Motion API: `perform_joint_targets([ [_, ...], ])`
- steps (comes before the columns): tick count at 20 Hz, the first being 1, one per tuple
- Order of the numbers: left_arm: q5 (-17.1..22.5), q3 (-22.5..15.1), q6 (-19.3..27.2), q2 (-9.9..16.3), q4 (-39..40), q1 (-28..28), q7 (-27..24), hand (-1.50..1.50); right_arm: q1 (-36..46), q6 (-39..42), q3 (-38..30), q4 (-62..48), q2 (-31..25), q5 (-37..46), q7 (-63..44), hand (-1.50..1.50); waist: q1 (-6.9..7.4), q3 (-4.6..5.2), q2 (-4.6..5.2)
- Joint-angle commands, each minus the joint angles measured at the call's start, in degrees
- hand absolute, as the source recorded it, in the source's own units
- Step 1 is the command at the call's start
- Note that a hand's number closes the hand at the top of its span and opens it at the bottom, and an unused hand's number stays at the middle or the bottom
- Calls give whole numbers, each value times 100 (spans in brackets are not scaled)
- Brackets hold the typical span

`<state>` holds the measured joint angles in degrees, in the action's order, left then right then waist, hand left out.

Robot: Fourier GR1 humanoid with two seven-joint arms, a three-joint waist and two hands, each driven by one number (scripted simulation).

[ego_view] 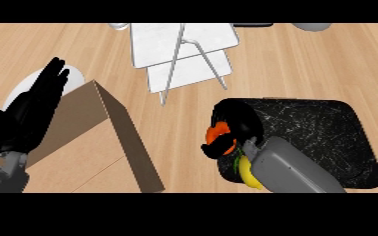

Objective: Pick the squash from the tray and place it in the tiered shelf

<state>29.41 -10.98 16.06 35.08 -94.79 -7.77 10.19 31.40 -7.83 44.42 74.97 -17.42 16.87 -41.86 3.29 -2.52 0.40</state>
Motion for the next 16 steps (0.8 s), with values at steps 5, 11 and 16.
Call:
perform_joint_targets([
  [5, 208, -452, -31, -350, 863, 546, 483, 0, 565, -172, 1029, 468, 1671, 597, 130, 150, -199, 262, 26],
  [11, 125, -448, 126, -341, 876, 708, 447, 0, 1406, -539, 916, 1268, 1729, 1260, -457, 150, -469, 267, -61],
  [16, 196, -388, 109, -235, 751, 824, 431, 0, 2109, -370, 379, 1831, 1735, 1567, -1363, 150, -594, 271, -100],
])
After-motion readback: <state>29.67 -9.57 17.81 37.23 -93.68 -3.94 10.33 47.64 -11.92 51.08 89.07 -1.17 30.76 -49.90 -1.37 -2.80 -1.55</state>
